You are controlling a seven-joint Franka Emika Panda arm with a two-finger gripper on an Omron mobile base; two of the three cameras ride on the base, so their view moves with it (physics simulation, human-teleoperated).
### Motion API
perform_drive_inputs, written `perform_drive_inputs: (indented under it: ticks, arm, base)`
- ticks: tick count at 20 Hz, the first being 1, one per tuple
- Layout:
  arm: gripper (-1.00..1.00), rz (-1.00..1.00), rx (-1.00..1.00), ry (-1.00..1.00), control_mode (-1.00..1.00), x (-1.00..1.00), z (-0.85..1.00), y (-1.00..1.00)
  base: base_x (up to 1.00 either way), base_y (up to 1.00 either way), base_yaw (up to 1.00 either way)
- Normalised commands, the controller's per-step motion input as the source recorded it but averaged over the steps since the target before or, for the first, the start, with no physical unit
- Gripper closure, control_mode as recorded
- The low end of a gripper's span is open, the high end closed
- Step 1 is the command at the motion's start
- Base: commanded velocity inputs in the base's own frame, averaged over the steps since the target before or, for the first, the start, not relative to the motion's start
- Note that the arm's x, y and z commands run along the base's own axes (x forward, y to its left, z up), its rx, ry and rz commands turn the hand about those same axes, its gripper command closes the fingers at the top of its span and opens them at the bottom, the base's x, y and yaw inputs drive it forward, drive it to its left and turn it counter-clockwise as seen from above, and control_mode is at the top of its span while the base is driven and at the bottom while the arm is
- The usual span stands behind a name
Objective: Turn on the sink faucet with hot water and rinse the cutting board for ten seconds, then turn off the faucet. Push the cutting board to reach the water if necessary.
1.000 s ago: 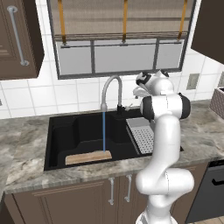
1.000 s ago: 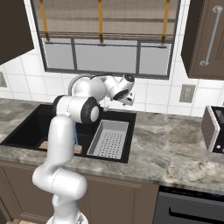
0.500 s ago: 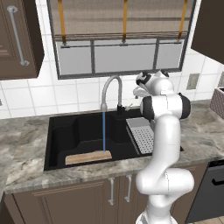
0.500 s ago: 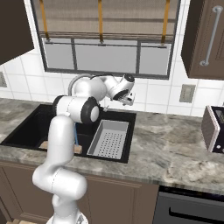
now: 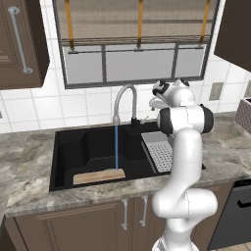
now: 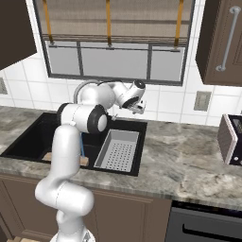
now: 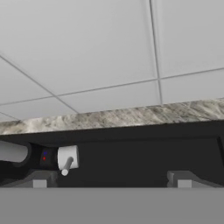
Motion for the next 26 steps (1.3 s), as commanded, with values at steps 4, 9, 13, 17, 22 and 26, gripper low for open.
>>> perform_drive_inputs:
  ticks: [4, 9, 13, 17, 22, 26]
  arm:
    - [-1.0, 0.0, 0.0, 0.0, -1.0, 0.0, 0.0, 0.0]
    - [-1.0, 0.0, 0.0, 0.0, -1.0, 0.0, 0.0, 0.0]
    - [-1.0, 0.0, 0.0, 0.0, -1.0, 0.0, 0.0, 0.0]
    - [-1.0, 0.0, 0.0, 0.0, -1.0, 0.0, 0.0, 0.0]
    - [-1.0, 0.0, 0.0, 0.0, -1.0, 0.0, 0.0, 0.0]
    - [-1.0, 0.0, 0.0, 0.0, -1.0, 0.0, 0.0, 0.0]
  base:
    - [0.0, 0.0, 0.0]
    - [0.0, 0.0, 0.0]
    - [0.0, 0.0, 0.0]
    - [0.0, 0.0, 0.0]
    - [0.0, 0.0, 0.0]
    - [0.0, 0.0, 0.0]
